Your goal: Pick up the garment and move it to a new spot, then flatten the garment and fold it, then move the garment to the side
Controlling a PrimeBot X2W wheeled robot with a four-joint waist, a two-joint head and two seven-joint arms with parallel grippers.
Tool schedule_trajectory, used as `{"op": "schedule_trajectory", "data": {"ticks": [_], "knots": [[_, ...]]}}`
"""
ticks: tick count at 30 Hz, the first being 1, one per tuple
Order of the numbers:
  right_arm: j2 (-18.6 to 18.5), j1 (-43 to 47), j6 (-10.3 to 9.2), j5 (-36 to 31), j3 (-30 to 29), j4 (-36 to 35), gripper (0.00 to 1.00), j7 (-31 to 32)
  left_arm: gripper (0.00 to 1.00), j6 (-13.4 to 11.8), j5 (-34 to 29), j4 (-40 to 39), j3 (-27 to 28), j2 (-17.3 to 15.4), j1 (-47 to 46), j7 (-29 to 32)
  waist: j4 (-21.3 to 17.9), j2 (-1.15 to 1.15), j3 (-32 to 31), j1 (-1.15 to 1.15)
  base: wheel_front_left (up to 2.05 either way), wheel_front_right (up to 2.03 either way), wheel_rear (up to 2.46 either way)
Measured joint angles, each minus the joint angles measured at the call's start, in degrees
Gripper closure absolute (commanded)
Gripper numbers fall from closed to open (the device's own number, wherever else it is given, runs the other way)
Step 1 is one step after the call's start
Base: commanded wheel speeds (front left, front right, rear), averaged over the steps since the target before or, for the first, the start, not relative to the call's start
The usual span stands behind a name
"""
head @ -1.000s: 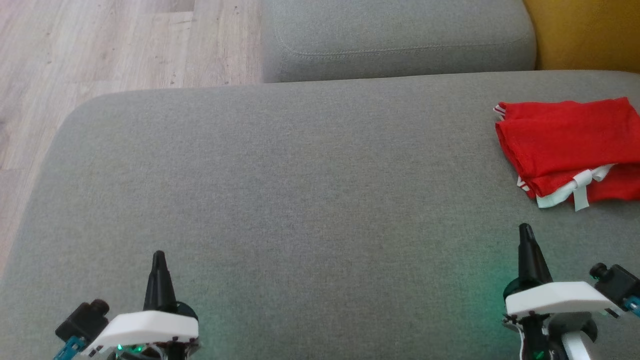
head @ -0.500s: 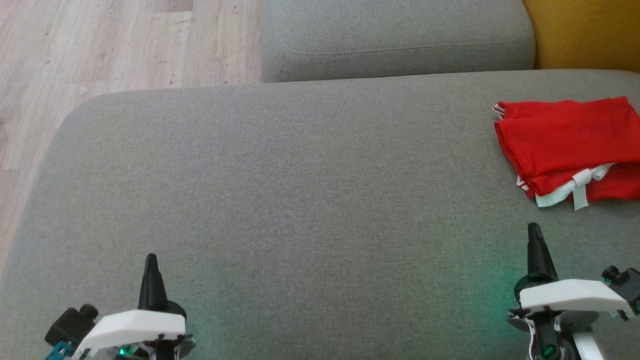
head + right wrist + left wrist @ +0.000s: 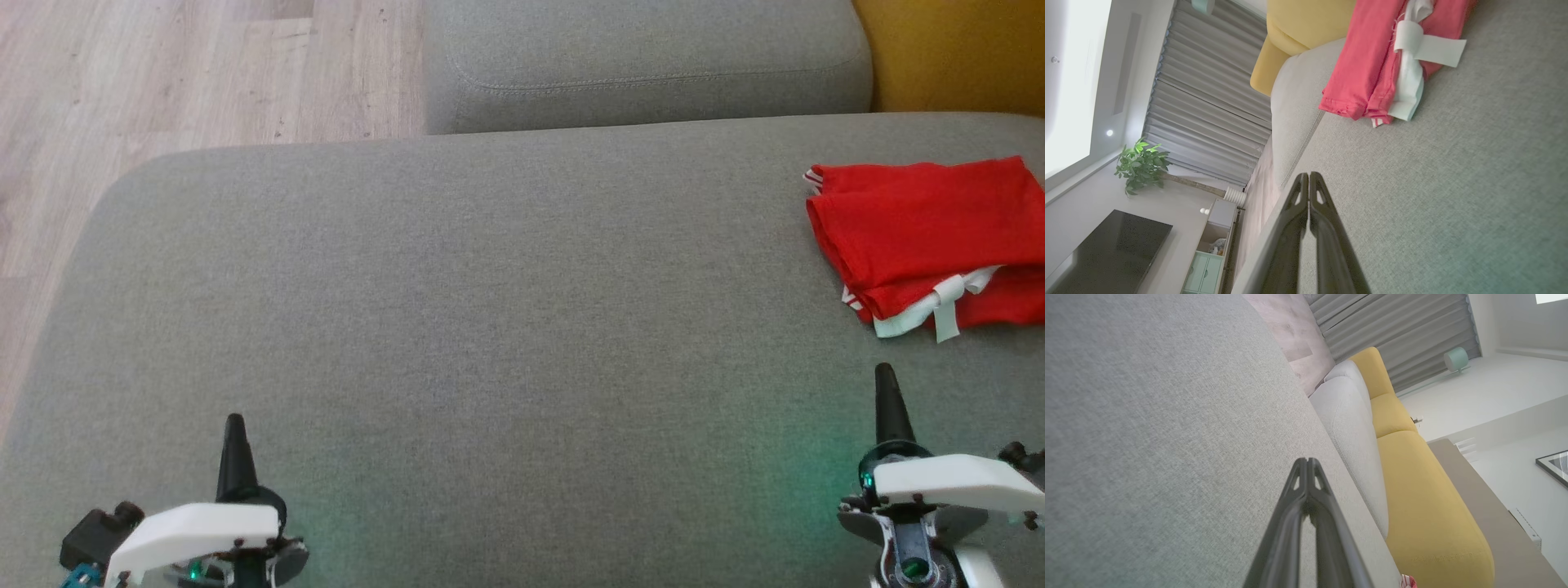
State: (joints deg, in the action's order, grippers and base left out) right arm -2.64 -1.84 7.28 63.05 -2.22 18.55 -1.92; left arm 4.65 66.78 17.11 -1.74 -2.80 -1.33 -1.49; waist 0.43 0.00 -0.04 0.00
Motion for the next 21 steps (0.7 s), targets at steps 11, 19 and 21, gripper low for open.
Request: {"op": "schedule_trajectory", "data": {"ticks": [11, 19, 21], "knots": [[0.0, -0.3, 0.00, 6.9, -1.1, -0.5, 1.00, 1.9, 1.00, 0.5, 6.0, -0.5, 1.7, 0.0, -0.8, 1.9, -0.1, 0.00, 0.1, 0.00, 0.00, 0.00, 0.00], [0.0, -0.8, 0.00, 11.9, -1.9, -0.9, 1.00, 3.0, 1.00, 1.0, 10.3, -0.6, 2.2, 0.0, -0.8, 3.1, -0.2, 0.00, 0.1, 0.00, 0.00, 0.00, 0.00], [0.0, -1.1, 0.00, 13.3, -2.1, -1.1, 1.00, 3.5, 1.00, 1.0, 11.4, -0.6, 2.5, 0.0, -0.8, 3.5, -0.2, 0.00, 0.1, 0.00, 0.00, 0.00, 0.00]]}}
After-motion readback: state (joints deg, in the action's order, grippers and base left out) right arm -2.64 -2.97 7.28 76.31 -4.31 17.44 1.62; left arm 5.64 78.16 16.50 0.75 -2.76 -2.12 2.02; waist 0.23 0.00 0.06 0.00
